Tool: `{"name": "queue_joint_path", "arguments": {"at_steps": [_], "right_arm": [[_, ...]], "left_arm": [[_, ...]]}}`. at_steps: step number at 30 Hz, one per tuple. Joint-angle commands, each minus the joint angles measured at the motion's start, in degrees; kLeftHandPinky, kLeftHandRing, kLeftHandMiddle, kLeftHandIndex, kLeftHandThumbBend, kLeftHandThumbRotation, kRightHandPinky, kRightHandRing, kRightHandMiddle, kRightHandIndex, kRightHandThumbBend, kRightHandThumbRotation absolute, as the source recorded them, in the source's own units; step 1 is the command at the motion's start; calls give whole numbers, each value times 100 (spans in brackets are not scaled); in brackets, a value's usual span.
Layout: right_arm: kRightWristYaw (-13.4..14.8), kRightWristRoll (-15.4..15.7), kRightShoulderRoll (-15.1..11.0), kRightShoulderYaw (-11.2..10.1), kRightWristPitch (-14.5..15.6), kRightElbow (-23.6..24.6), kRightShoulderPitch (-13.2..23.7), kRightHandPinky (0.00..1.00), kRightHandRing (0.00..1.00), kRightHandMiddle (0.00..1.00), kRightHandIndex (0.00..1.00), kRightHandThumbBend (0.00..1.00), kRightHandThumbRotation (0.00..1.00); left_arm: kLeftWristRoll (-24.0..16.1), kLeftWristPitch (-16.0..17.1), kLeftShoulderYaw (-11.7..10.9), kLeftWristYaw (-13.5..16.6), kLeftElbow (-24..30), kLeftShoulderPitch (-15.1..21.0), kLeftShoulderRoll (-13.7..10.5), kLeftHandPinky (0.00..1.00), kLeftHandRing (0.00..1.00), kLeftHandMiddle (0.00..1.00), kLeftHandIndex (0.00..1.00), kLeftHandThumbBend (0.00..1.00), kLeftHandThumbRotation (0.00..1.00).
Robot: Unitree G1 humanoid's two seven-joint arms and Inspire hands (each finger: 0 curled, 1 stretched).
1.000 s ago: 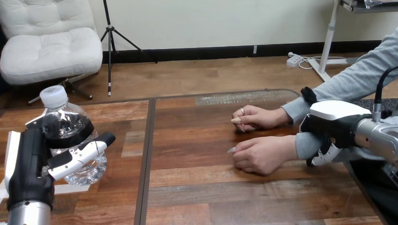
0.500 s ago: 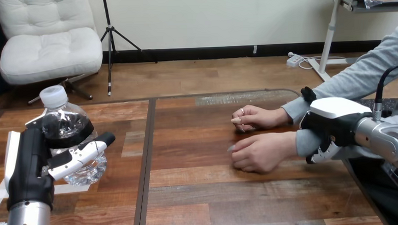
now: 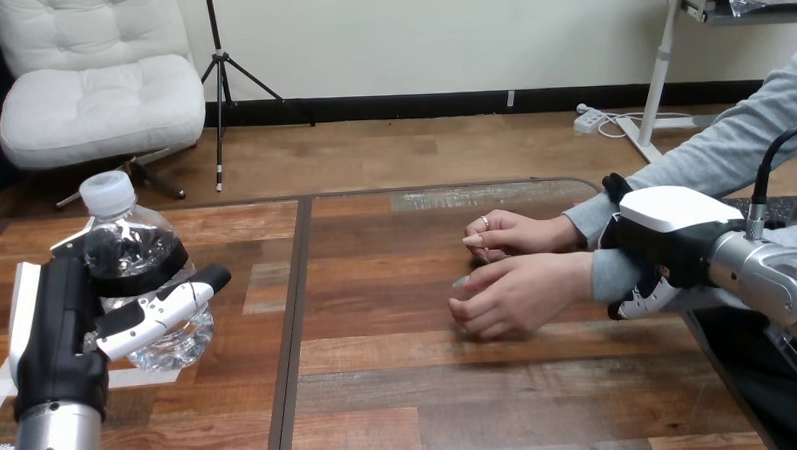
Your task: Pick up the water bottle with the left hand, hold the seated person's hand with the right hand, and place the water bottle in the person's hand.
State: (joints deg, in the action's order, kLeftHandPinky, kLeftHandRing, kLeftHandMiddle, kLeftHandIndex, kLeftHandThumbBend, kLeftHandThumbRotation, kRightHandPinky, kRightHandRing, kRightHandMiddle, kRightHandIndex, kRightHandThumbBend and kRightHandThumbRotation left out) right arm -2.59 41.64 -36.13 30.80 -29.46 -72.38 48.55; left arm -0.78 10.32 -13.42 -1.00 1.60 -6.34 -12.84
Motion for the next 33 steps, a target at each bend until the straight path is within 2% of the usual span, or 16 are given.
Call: {"name": "queue_joint_path", "arguments": {"at_steps": [1, 20, 33], "right_arm": [[293, -84, -7, -141, -72, 108, 340, 21, 27, 35, 37, 50, 0], [223, -215, 9, -229, -120, 84, 323, 22, 27, 34, 36, 47, 0], [238, -238, 0, -203, -125, 103, 325, 22, 28, 35, 36, 46, 0]], "left_arm": [[-47, 261, -42, 39, 144, 328, -112, 31, 36, 40, 41, 69, 0], [-19, 199, -58, 40, 171, 321, -80, 31, 36, 39, 41, 68, 0], [-20, 230, -56, 40, 132, 329, -83, 31, 36, 40, 41, 68, 0]]}}
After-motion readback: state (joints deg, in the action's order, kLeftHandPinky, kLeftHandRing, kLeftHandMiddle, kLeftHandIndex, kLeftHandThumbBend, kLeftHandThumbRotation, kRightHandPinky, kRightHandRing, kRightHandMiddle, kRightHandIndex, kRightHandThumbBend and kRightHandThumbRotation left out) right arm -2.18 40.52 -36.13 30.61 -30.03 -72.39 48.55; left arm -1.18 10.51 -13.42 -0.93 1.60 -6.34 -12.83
